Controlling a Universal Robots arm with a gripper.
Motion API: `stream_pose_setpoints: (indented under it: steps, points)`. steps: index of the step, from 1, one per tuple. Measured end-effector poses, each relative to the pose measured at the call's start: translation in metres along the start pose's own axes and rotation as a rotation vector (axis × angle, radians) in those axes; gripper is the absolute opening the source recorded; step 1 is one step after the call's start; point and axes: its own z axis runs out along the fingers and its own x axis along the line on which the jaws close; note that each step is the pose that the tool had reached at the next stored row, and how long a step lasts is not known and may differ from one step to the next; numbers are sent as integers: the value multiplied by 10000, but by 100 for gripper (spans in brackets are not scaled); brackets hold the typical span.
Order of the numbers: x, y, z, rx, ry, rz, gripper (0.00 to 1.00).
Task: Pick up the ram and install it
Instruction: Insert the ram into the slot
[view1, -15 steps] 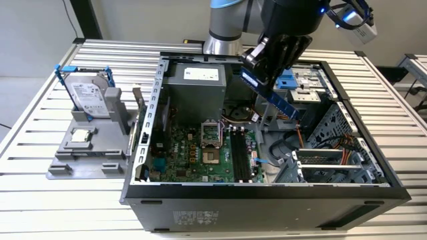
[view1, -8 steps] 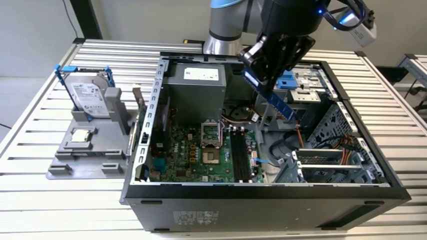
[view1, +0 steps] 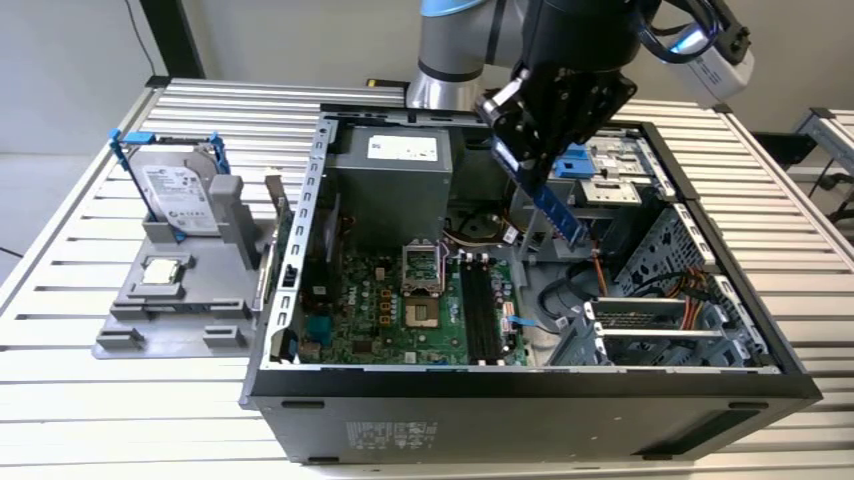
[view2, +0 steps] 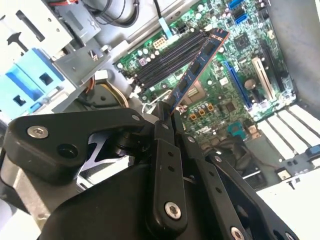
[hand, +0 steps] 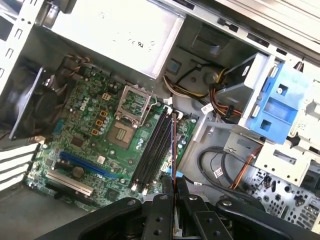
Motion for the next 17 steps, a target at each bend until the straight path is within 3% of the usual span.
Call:
stream_pose_setpoints:
  steps: [17]
  points:
    - [0,0,0,86,-73,2456,0]
